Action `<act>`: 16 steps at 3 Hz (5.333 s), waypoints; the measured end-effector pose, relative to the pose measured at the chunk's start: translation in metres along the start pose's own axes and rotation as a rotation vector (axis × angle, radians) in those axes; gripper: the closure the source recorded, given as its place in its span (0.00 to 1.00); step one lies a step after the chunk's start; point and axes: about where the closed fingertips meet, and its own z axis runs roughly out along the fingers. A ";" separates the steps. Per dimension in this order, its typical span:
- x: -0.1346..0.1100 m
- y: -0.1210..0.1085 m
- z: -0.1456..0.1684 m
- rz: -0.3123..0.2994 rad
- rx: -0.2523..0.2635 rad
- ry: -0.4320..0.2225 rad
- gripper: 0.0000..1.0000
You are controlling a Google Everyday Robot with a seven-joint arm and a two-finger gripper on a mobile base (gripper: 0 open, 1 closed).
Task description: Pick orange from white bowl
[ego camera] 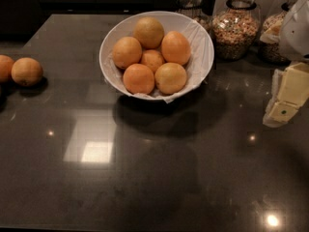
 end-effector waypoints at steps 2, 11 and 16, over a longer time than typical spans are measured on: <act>-0.007 0.001 0.004 0.010 -0.005 -0.033 0.00; -0.127 -0.062 0.064 0.522 0.070 -0.529 0.00; -0.162 -0.073 0.103 0.377 0.117 -0.490 0.39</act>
Offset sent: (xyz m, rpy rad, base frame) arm 0.0037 0.0150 -0.0122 0.0805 0.0177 -0.0009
